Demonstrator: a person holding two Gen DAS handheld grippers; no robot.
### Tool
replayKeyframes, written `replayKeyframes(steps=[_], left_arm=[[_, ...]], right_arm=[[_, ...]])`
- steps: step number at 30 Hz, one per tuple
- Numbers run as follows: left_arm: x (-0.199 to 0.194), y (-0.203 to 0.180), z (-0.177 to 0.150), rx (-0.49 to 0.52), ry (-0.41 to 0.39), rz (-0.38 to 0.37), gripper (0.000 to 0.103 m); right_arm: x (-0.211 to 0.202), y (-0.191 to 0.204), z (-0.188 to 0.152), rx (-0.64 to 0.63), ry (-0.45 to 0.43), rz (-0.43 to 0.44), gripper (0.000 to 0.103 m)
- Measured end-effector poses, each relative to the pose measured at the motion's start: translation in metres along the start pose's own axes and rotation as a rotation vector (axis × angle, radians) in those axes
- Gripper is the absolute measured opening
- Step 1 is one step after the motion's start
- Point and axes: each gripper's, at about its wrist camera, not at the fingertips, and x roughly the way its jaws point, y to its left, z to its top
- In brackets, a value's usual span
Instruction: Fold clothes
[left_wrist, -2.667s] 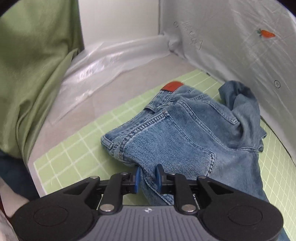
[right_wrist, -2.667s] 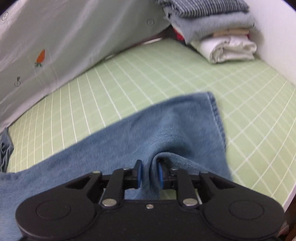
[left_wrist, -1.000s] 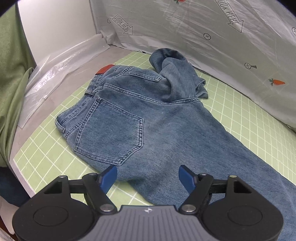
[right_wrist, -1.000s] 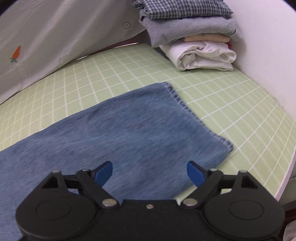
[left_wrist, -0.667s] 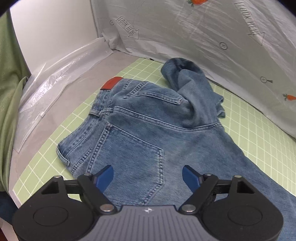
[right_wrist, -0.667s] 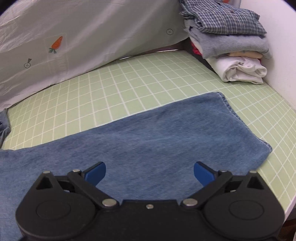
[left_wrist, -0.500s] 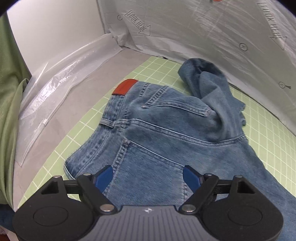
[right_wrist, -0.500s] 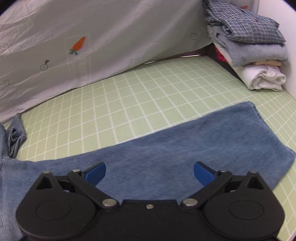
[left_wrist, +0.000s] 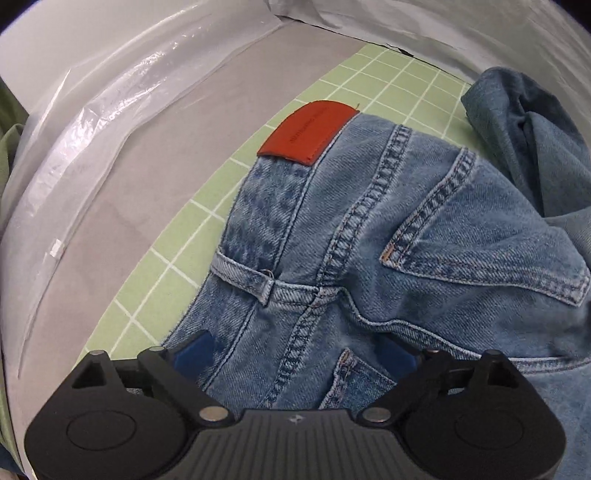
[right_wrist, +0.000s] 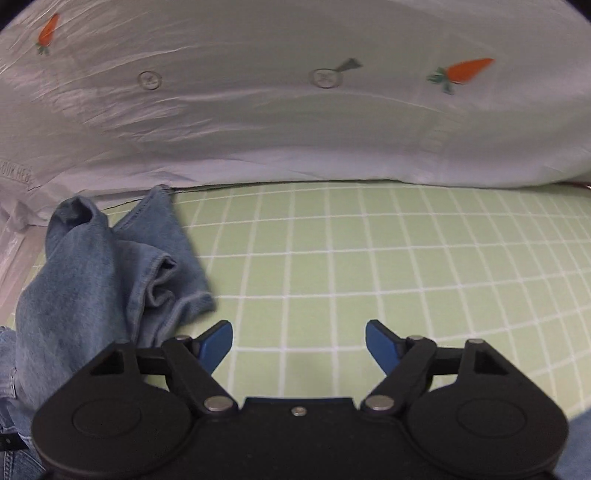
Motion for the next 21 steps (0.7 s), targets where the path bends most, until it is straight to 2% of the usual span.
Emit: replayKeyframes(steps=[3,8,10,11,12,13,15,18,21], left_arm=[[0.002,0.001,-0.003,-0.014,-0.005,0.009,0.103],[0.003,0.005,-0.004,-0.012,-0.007,-0.004,0.103],[0.003,0.006,-0.005,-0.014,-0.012,-0.003,0.103],[0.003,0.006,-0.006,-0.015,-0.013,-0.002,0.103],[0.002,0.006,-0.006,-0.016,-0.015,-0.002,0.103],[0.001,0.006,-0.008,-0.017,-0.017,-0.002,0.103],[-0.002,0.003,-0.007,-0.018,-0.017,-0.001,0.103],[-0.005,0.001,-0.010,-0.018,-0.026,-0.001,0.103],[-0.009,0.001,-0.017,-0.015,-0.036,-0.004,0.103]], right_arm=[[0.023,0.024,0.011,-0.056,0.015,0.052,0.069],[0.053,0.052,0.018,-0.130,0.037,0.096,0.059],[0.056,0.051,0.019,-0.130,0.040,0.124,0.048],[0.056,0.047,0.019,-0.113,0.049,0.155,0.035],[0.056,0.044,0.019,-0.105,0.059,0.175,0.026],[0.055,0.042,0.018,-0.115,0.058,0.186,0.025],[0.050,0.042,0.015,-0.161,0.033,0.195,0.012],[0.026,0.034,0.014,-0.178,-0.024,0.137,0.011],[-0.012,0.008,0.014,-0.164,-0.119,0.010,0.010]])
